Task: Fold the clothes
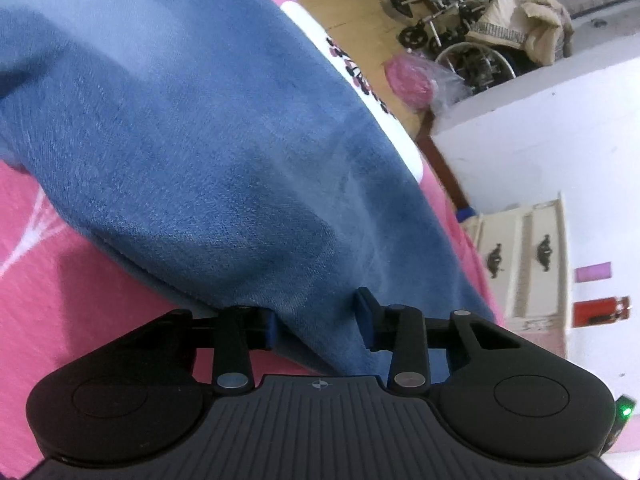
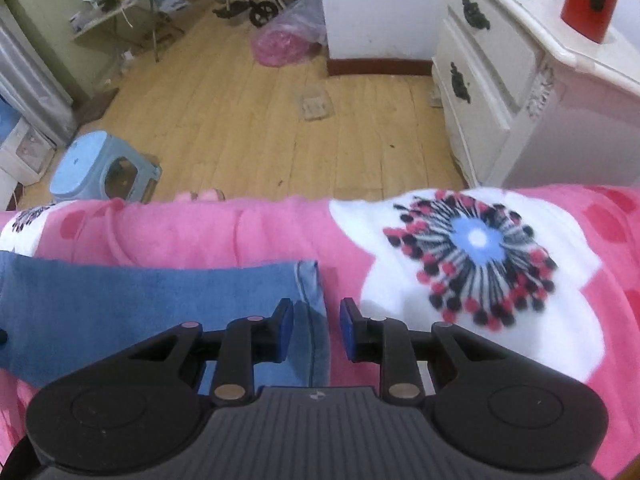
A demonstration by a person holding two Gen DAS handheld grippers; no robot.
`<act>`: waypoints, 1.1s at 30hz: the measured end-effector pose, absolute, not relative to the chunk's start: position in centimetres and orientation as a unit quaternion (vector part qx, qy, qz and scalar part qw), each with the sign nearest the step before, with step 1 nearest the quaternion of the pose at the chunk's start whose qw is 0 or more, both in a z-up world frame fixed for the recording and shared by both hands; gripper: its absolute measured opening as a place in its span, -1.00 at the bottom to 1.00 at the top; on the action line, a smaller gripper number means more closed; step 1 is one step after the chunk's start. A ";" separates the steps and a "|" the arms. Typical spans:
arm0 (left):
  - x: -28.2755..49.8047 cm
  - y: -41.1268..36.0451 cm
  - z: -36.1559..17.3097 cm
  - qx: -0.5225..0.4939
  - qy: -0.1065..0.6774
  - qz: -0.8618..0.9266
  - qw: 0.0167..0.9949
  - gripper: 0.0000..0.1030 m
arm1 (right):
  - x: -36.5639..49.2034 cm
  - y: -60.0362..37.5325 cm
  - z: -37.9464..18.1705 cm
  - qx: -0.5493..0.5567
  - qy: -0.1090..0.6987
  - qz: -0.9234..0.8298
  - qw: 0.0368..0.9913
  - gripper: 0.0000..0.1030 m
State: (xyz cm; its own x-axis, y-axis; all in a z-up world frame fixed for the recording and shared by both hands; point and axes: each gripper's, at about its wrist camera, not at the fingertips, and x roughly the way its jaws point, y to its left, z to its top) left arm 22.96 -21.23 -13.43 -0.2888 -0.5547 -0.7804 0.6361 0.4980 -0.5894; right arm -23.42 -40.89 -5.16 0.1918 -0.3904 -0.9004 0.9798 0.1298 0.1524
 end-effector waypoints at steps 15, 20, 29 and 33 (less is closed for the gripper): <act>21.7 -21.4 -12.8 0.060 0.595 -0.488 0.637 -0.37 | -25.0 -41.7 -6.4 0.396 0.346 -0.502 0.687 -0.86; 22.1 -21.3 -12.7 0.066 0.601 -0.488 0.629 -0.31 | -25.7 -41.8 -7.6 0.425 0.351 -0.502 0.667 -0.79; 25.7 -17.3 -7.6 0.074 0.587 -0.471 0.654 -0.15 | -21.5 -40.9 -1.4 0.336 0.358 -0.482 0.725 -0.74; 25.8 -17.9 -6.4 0.085 0.533 -0.491 0.684 -0.15 | -13.8 -40.4 -2.7 0.291 0.396 -0.375 0.787 -0.74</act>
